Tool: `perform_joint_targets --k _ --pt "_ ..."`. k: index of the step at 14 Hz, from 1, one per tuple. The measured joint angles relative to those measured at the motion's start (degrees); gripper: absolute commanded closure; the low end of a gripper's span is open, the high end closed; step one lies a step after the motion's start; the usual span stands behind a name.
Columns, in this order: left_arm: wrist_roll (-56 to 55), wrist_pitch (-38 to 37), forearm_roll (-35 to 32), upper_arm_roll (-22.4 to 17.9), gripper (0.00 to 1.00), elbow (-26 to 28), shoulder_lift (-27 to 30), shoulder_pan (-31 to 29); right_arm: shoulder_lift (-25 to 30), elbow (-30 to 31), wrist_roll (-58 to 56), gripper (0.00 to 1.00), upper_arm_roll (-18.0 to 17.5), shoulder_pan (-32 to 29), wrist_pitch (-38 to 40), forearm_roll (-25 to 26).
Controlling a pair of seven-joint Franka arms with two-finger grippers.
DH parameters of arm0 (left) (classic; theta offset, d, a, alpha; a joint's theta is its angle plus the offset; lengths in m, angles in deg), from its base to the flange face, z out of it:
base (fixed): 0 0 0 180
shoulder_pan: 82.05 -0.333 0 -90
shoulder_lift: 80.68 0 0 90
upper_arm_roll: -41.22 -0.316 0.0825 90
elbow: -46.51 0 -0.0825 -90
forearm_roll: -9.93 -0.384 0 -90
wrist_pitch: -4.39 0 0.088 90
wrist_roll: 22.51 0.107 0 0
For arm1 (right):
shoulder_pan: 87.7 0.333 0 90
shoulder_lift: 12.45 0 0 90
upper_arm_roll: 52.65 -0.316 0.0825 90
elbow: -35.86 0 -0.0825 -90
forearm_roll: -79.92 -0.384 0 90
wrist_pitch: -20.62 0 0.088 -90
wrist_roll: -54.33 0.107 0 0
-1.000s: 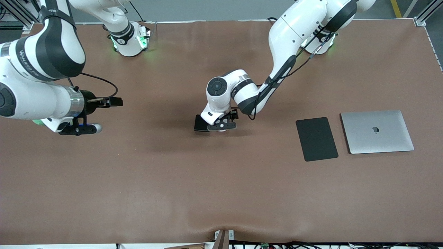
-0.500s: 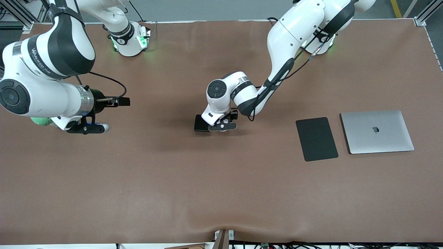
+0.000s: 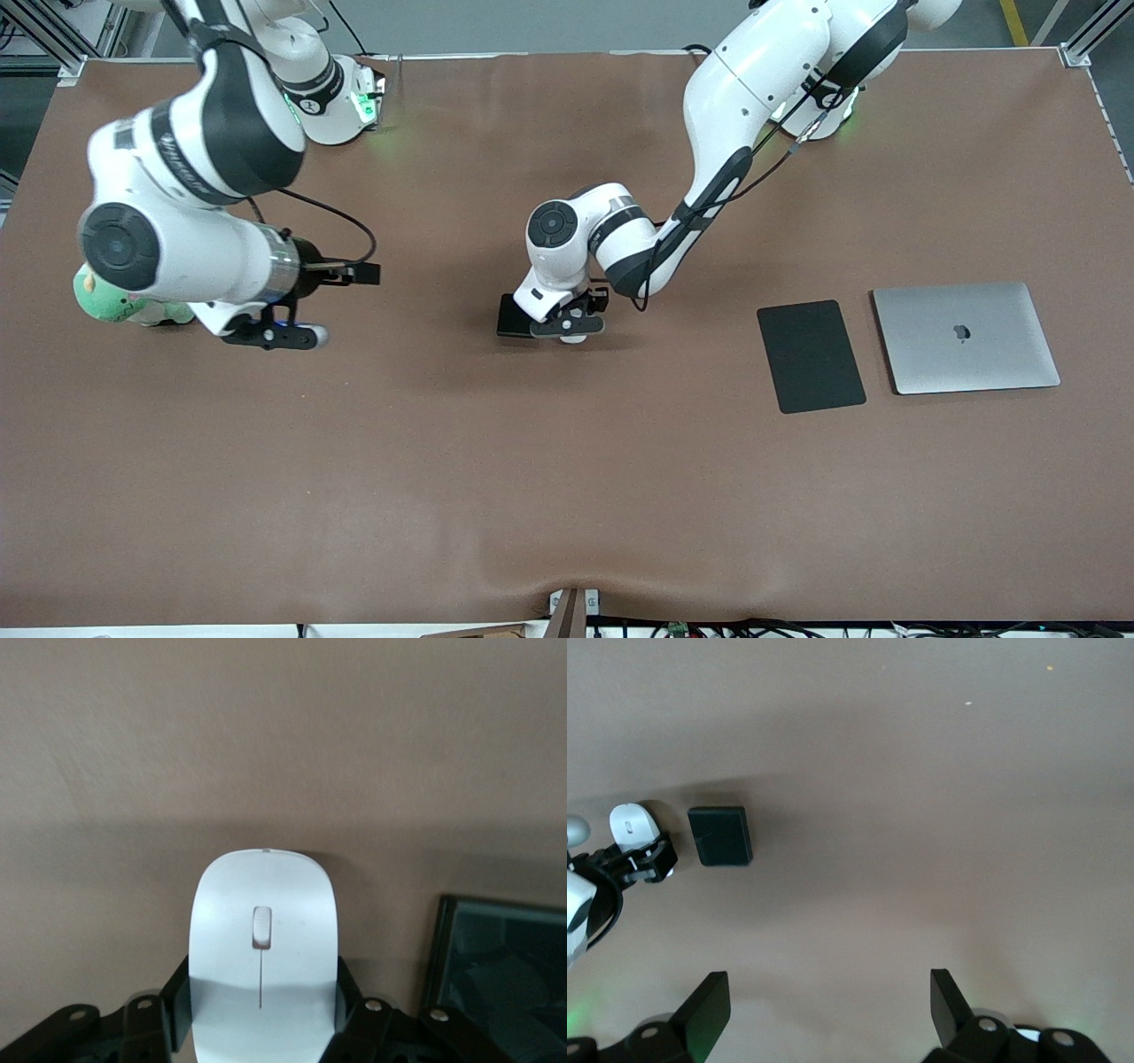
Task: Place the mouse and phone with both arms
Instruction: 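Carry the mouse to the pad while the right gripper grasps the phone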
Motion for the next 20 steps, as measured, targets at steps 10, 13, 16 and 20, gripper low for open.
perform_joint_targets --k 10,13,16,20 --pt "5.58 -16.91 -0.40 0.23 1.00 -1.38 14.40 -6.79 -2.74 4.26 10.52 0.00 -0.02 6.95 -11.88 -0.01" --pt "7.01 -20.36 -0.39 0.26 1.00 -1.20 17.53 -9.80 -4.54 5.86 11.39 0.00 -0.02 8.81 -16.97 -0.01" --pt "10.23 -22.25 1.77 0.28 1.00 -0.28 20.03 -14.22 -6.72 6.13 12.88 0.00 -0.01 10.88 -20.56 0.00" --pt "16.62 -22.83 7.69 0.32 1.00 3.23 24.25 -22.67 -9.10 6.22 15.27 0.00 0.01 13.00 -24.20 0.01"
